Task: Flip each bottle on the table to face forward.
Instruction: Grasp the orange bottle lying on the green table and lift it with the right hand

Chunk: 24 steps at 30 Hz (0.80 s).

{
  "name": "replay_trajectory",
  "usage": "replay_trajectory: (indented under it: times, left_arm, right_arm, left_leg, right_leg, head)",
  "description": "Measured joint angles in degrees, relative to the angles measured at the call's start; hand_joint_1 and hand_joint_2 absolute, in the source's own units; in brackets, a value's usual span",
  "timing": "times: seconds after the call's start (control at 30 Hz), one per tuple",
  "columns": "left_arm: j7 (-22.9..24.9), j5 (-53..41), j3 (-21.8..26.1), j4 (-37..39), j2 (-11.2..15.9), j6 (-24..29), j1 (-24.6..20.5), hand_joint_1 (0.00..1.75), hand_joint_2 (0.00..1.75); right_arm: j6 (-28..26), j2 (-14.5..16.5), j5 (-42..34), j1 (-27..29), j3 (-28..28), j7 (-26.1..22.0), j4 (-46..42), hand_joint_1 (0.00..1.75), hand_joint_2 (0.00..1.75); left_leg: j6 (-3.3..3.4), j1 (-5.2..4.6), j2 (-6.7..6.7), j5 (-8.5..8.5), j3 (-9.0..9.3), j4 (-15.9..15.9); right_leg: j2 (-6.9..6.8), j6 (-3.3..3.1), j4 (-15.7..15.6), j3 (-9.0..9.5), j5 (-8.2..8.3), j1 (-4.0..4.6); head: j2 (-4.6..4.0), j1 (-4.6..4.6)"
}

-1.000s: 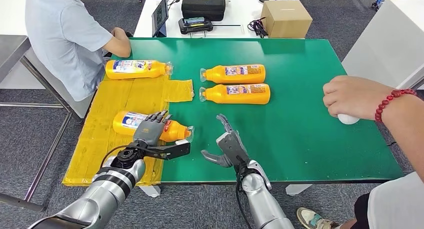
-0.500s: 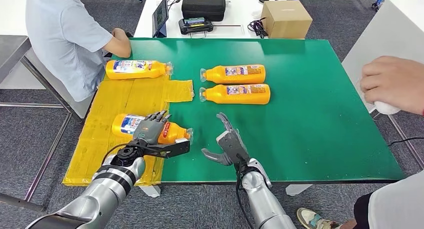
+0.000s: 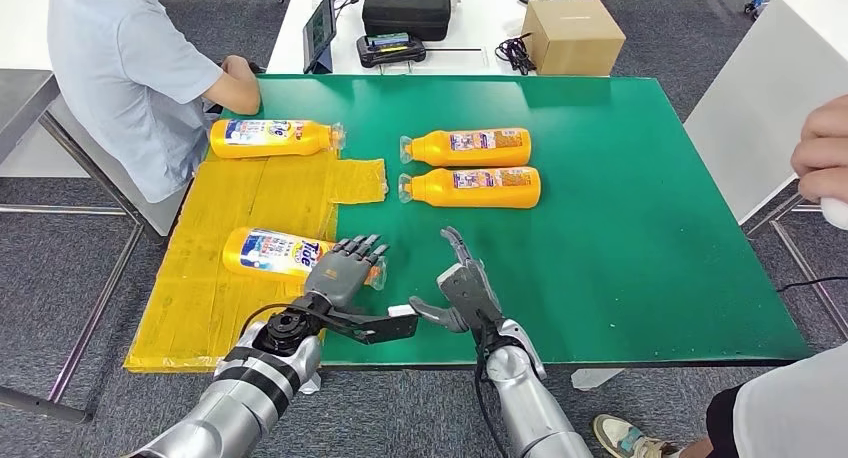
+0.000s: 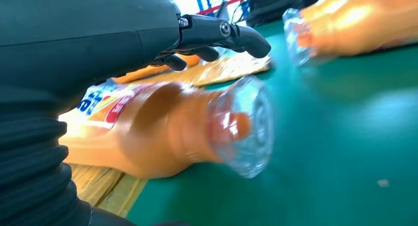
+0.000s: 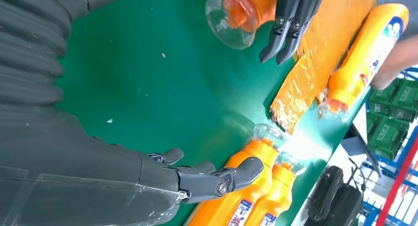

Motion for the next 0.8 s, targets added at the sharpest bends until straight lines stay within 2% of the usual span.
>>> replay_trajectory:
  times: [0.47, 0.6, 0.63, 0.77, 0.8]
  left_arm:
    - [-0.24, 0.31, -4.54, -11.19, -0.85, 3.29, 4.64, 0.0, 1.75]
    - [-3.38, 5.25, -4.56, -17.93, -1.48, 3.93, 8.23, 0.0, 1.75]
    - [-4.47, 7.7, -4.55, -20.14, -1.69, 3.78, 9.47, 0.0, 1.75]
    - [-7.91, 19.25, -3.51, -29.87, -2.28, 3.38, 15.12, 0.0, 1.75]
    - [-8.41, 21.41, -2.88, -32.13, -2.34, 3.33, 16.37, 0.0, 1.75]
  right_arm:
    - [-0.77, -0.03, 1.02, 1.37, -0.56, 0.35, -1.79, 0.0, 1.75]
    - [2.06, 0.17, -4.14, 3.38, -1.55, -0.34, -5.48, 0.0, 0.0]
    - [4.06, 0.3, -6.89, 4.13, -2.15, -0.36, -6.78, 0.0, 0.0]
    - [9.92, 1.36, -15.68, 8.6, -4.87, 0.76, -13.81, 0.0, 1.75]
    - [10.32, 1.71, -16.53, 9.91, -5.3, 0.94, -16.03, 0.0, 1.75]
  left_leg:
    - [0.0, 0.0, 0.0, 0.0, -0.09, 0.0]
    - [0.0, 0.0, -0.01, -0.01, -0.1, 0.0]
    - [0.0, 0.0, -0.01, -0.02, -0.11, 0.0]
    - [-0.01, 0.0, -0.01, -0.05, -0.24, 0.0]
    - [-0.01, 0.0, -0.01, -0.05, -0.29, 0.0]
  right_leg:
    - [0.0, 0.0, 0.0, -0.07, 0.0, -0.01]
    - [-0.01, 0.0, 0.0, -0.08, -0.01, 0.0]
    - [-0.01, 0.0, 0.0, -0.09, -0.01, 0.0]
    - [0.0, 0.0, -0.01, -0.23, -0.03, 0.0]
    - [0.0, 0.0, -0.01, -0.28, -0.03, 0.0]
  head:
    - [0.0, 0.0]
    - [0.0, -0.01]
    - [0.0, -0.01]
    - [0.0, -0.01]
    - [0.0, -0.01]
